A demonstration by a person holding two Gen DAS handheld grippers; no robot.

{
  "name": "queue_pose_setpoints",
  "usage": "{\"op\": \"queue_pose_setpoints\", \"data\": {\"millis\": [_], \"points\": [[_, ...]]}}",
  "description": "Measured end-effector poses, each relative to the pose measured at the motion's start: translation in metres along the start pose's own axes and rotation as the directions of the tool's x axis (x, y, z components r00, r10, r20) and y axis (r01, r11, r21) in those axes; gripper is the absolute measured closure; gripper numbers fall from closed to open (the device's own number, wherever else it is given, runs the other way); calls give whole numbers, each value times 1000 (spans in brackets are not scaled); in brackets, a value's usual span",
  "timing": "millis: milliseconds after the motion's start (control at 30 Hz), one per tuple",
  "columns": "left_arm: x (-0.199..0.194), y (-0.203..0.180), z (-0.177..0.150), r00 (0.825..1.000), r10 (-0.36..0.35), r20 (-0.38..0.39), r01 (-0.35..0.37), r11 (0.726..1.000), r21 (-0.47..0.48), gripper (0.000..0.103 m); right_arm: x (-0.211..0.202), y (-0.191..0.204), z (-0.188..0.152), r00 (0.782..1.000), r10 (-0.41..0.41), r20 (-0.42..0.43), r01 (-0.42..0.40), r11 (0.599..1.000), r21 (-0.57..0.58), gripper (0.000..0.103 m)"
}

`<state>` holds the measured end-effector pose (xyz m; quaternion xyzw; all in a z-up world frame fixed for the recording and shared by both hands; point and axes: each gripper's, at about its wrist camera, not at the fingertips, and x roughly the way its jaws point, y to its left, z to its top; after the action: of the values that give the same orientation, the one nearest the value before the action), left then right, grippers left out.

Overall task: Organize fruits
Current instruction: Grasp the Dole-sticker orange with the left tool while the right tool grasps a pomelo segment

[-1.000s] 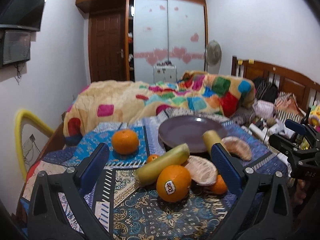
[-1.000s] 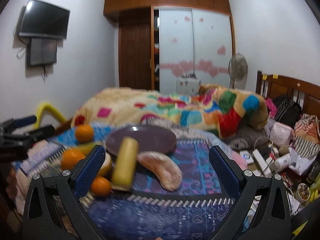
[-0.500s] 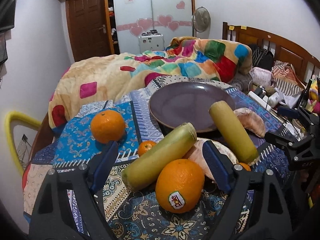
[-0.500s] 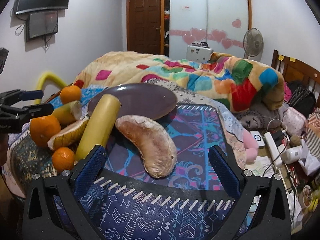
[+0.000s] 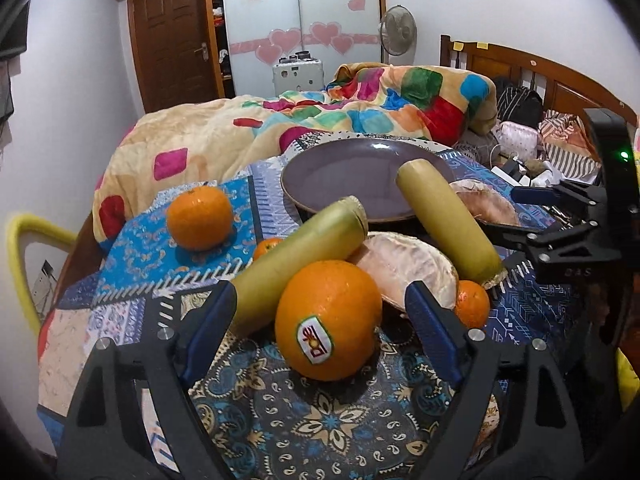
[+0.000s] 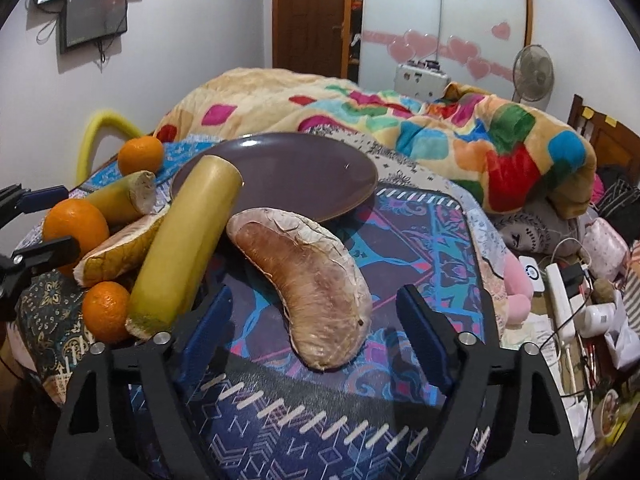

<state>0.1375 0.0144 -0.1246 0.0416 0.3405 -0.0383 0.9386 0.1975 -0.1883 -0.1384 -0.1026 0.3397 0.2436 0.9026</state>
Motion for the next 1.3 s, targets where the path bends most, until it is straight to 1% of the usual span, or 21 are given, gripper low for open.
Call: {"op": "queue_pose_setpoints", "data": {"millis": [100,167,200,267,333,367,400,433,467,567,667,800,867,1067,1300], "points": [[1,1,-3,1000,-5,12,5,1000,-16,16,7,-1,2,1000,-18,-14,18,1000,-8,29],[1,1,-5,1000,-7,21,7,1000,-17,16,11,-2,2,999,-15,-32,14,1000,-6,38],[1,1,-6,1000,-9,23,9,1000,-21,16,13,-2,2,999,-8,-44,8,1000,1,46],[2,3,-7,1000,-16,24,17,999,-34,16,16,-3,1,999,9,-53,-9,1000,9,51],[3,5,-7,1000,-14,21,15,999,-51,20,15,-3,1,999,5,-48,-5,1000,8,51],[3,6,-8,1000,-8,17,9,998,-55,28,15,-3,1,999,5,-46,-5,1000,8,51],[5,7,-8,1000,-9,7,10,998,-59,32,14,-3,0,999,5,-44,-5,1000,9,53],[6,8,-9,1000,-20,3,20,998,-65,32,14,-3,0,999,5,-42,-4,1000,10,56],[6,8,-10,1000,-21,5,21,997,-68,34,13,-3,-1,999,5,-39,-5,1000,10,57],[6,3,-11,999,-48,2,48,997,-55,48,10,-1,-4,999,6,-32,-6,1000,13,58],[6,-1,-10,1000,-25,3,25,999,-39,48,7,0,-5,1000,6,-24,-6,1000,20,59],[7,3,-6,999,-39,-13,38,998,-58,49,-1,2,-5,1000,16,-2,-16,999,28,60],[4,5,-5,999,-41,-8,40,997,-66,49,-7,4,-4,1000,16,13,-16,1000,25,60],[-15,6,6,998,-18,60,22,998,-60,49,-28,10,3,997,3,78,-3,1000,6,60],[-27,7,34,991,-32,133,40,998,-58,49,-44,7,17,988,-5,152,2,1000,16,60]]}}
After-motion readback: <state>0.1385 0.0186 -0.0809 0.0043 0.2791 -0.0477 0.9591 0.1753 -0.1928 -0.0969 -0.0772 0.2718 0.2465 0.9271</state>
